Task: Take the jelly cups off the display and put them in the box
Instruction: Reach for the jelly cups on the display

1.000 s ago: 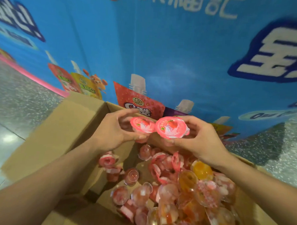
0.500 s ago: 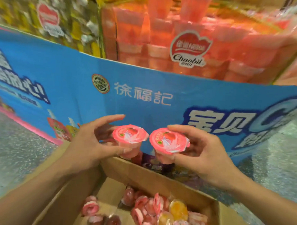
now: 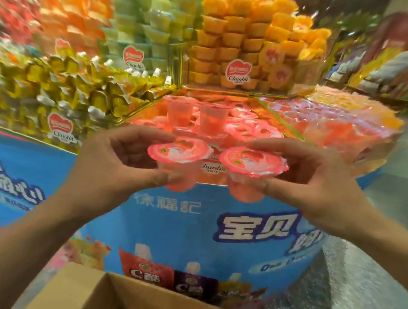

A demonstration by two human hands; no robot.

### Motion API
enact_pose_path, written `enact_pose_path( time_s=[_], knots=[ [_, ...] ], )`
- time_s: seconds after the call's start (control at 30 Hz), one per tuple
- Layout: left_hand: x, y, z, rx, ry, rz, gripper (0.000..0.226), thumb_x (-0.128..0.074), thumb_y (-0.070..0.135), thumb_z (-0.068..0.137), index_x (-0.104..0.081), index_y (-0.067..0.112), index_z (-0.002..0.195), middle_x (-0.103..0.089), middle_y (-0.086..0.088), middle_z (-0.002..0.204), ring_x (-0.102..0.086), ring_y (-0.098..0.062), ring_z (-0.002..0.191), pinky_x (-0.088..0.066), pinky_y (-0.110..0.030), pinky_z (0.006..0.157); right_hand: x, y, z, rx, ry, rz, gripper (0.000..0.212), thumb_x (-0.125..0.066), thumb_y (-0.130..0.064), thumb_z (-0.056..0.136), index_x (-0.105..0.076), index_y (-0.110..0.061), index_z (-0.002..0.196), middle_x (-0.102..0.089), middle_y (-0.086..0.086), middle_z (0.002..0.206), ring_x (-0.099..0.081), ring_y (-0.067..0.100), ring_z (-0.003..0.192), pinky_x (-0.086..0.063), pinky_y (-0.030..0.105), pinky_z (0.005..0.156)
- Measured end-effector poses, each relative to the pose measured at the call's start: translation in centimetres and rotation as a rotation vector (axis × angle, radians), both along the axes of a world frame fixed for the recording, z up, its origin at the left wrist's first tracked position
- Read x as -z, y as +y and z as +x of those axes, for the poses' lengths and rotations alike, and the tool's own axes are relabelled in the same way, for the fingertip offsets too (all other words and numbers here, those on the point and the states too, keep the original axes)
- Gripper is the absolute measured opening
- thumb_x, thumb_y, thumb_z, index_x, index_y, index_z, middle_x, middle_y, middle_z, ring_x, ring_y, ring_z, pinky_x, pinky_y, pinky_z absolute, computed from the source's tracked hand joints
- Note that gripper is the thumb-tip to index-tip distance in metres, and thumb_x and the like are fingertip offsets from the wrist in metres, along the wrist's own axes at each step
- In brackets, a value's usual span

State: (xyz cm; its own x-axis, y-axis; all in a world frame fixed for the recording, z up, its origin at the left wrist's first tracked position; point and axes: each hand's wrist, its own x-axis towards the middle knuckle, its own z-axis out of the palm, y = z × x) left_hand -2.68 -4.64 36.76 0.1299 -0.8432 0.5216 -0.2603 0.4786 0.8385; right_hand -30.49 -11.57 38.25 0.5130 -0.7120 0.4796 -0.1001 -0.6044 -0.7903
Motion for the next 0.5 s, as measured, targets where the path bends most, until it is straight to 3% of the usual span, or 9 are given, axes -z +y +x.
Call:
enact_pose_path(
  time_s=[0.07, 0.17, 0.27, 0.4, 0.5],
  knots=[
    [-1.8, -1.2, -0.6, -0.003, -0.001, -0.029, 0.061, -0.092, 0.014, 0.041, -0.073, 0.015, 0.100, -0.079, 0.003, 0.093, -0.075, -0.012, 0.086, -0.058, -0.019, 0.072, -1.9, -0.8, -0.6, 0.045, 0.005, -0.041, 0.053, -0.088, -0.040, 0.066, -0.071, -0.028, 0.115, -0.076, -0.011, 0.107, -0.074, 0.010, 0.095, -0.060, 0.025, 0.080],
    [-4.4, -2.8, -1.5, -0.016, -0.012, -0.063, 0.067, -0.097, 0.020, 0.037, -0.073, 0.018, 0.100, -0.079, 0.005, 0.093, -0.075, -0.010, 0.087, -0.057, -0.018, 0.071, -4.3, -2.3, -1.4, 0.159, 0.045, -0.095, 0.055, -0.082, -0.057, 0.067, -0.072, -0.037, 0.116, -0.077, -0.001, 0.100, -0.075, 0.020, 0.084, -0.063, 0.039, 0.074],
    [-6.8, -4.6, -2.6, -0.024, 0.000, -0.091, 0.063, -0.098, 0.026, 0.044, -0.072, 0.020, 0.101, -0.078, 0.004, 0.094, -0.075, -0.011, 0.088, -0.057, -0.020, 0.072, -5.9, -4.5, -2.3, 0.275, 0.055, -0.098, 0.061, -0.079, -0.056, 0.064, -0.070, -0.029, 0.118, -0.075, -0.002, 0.080, -0.072, 0.019, 0.066, -0.059, 0.038, 0.066],
    [-8.5, -7.1, -4.1, -0.059, -0.017, -0.096, 0.064, -0.098, 0.021, 0.049, -0.070, 0.020, 0.107, -0.078, 0.006, 0.095, -0.075, -0.013, 0.090, -0.059, -0.025, 0.074, -6.5, -7.8, -2.6, 0.359, 0.103, -0.029, 0.074, -0.079, -0.055, 0.056, -0.068, -0.021, 0.121, -0.074, 0.007, 0.090, -0.074, 0.024, 0.073, -0.062, 0.051, 0.075],
    [-8.9, -8.6, -5.1, -0.077, -0.025, -0.072, 0.053, -0.090, 0.011, 0.062, -0.069, 0.013, 0.112, -0.078, 0.001, 0.093, -0.075, -0.013, 0.088, -0.061, -0.028, 0.077, -6.2, -9.9, -2.8, 0.418, 0.155, 0.013, 0.071, -0.079, -0.054, 0.056, -0.070, -0.019, 0.117, -0.073, 0.009, 0.094, -0.073, 0.019, 0.077, -0.063, 0.044, 0.073]
  ],
)
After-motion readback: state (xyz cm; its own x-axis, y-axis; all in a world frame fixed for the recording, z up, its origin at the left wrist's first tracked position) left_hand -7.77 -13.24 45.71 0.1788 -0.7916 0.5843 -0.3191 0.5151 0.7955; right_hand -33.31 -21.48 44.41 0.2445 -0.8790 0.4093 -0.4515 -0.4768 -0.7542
